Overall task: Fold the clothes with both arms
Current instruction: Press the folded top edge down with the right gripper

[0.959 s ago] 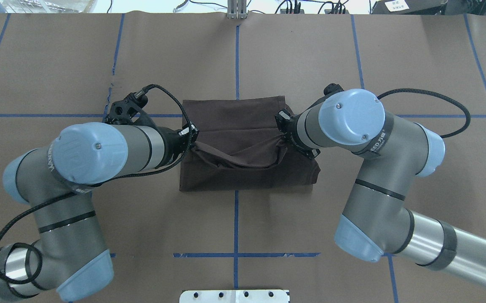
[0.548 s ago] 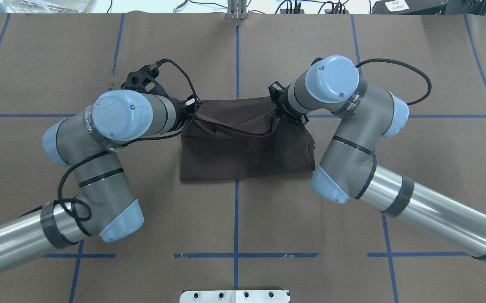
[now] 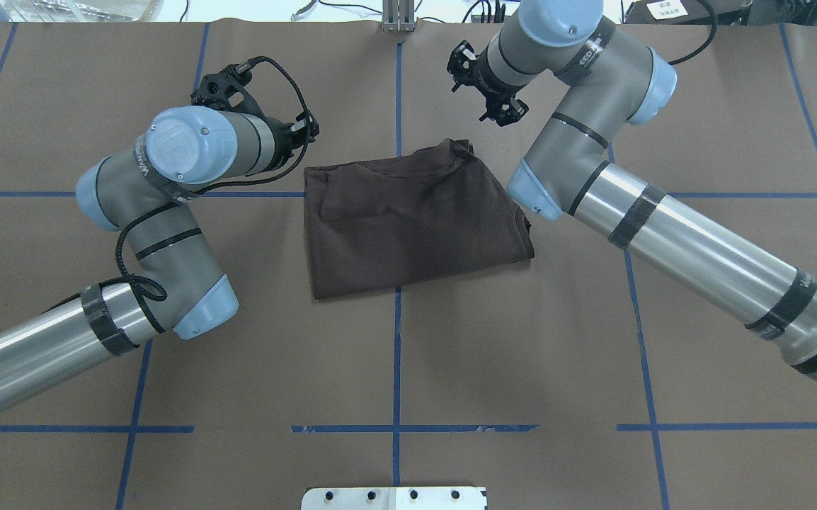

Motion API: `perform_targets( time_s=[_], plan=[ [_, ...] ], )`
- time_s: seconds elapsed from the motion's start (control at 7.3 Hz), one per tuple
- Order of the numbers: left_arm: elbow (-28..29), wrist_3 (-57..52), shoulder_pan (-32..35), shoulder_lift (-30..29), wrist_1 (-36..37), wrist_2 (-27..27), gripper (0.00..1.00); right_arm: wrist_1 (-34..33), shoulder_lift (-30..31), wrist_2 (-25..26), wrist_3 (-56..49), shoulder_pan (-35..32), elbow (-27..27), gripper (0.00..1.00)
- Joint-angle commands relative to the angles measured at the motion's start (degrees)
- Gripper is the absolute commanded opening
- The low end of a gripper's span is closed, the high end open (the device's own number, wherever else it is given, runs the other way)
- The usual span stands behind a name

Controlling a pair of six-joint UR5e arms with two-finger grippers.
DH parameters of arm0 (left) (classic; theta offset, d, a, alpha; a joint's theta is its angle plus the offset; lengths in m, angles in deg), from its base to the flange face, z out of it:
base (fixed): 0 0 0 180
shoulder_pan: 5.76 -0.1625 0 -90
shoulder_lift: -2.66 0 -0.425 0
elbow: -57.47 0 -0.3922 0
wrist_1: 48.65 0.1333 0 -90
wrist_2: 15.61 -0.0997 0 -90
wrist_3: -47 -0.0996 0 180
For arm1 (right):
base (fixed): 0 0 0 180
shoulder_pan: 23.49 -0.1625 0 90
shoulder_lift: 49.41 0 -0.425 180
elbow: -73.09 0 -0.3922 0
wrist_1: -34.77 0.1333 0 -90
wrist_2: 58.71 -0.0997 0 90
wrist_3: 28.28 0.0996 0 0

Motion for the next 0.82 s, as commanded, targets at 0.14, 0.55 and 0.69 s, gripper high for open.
perform_targets(
  time_s=[0.14, 0.55, 0.69],
  plan=[
    [-7.79, -0.10, 0.39, 4.51, 0.44, 5.11, 0.49, -0.24, 0.62, -2.01, -0.21, 0.04, 1.03, 0.96],
    [-8.06, -0.11, 0.48, 4.34, 0.44, 5.30, 0.42, -0.15, 0.11, 0.53, -0.56, 7.06, 1.22, 0.00],
    [-8.41, -0.02, 0.56, 4.42, 0.52, 5.30, 0.42, -0.07, -0.51, 2.29, -0.73, 9.17, 1.05, 0.00]
  ],
)
